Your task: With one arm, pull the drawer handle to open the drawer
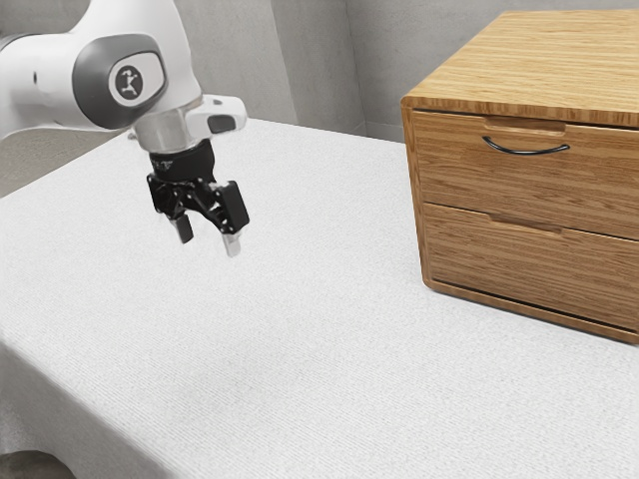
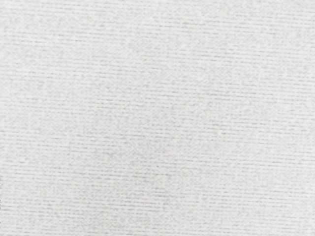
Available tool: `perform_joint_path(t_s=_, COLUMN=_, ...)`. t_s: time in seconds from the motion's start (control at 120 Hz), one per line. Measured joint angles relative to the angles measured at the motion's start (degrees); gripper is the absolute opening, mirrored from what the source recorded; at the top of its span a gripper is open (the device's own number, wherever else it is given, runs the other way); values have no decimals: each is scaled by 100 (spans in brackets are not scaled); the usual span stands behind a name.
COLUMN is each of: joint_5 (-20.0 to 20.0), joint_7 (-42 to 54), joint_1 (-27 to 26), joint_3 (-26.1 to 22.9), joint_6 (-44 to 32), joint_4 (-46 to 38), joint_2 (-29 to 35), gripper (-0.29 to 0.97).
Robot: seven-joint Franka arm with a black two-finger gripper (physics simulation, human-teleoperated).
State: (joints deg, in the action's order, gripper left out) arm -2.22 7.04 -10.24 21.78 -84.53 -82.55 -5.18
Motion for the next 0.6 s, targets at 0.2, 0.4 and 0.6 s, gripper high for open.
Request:
perform_joint_path(t_s=0.2, joint_5=-25, joint_7=-252, joint_1=-17, joint_3=14, joint_6=-195, joint_4=14, joint_2=32, gripper=68)
perform_joint_path(t_s=0.4, joint_5=-55, joint_7=-1067, joint_1=266, joint_3=-539, joint_6=34, joint_4=731, joint_2=816, gripper=68)
perform_joint_path(t_s=0.6, joint_5=-6, joint_7=-3975, joint_1=-518, joint_3=-995, joint_6=105, joint_4=679, joint_2=426, gripper=68)
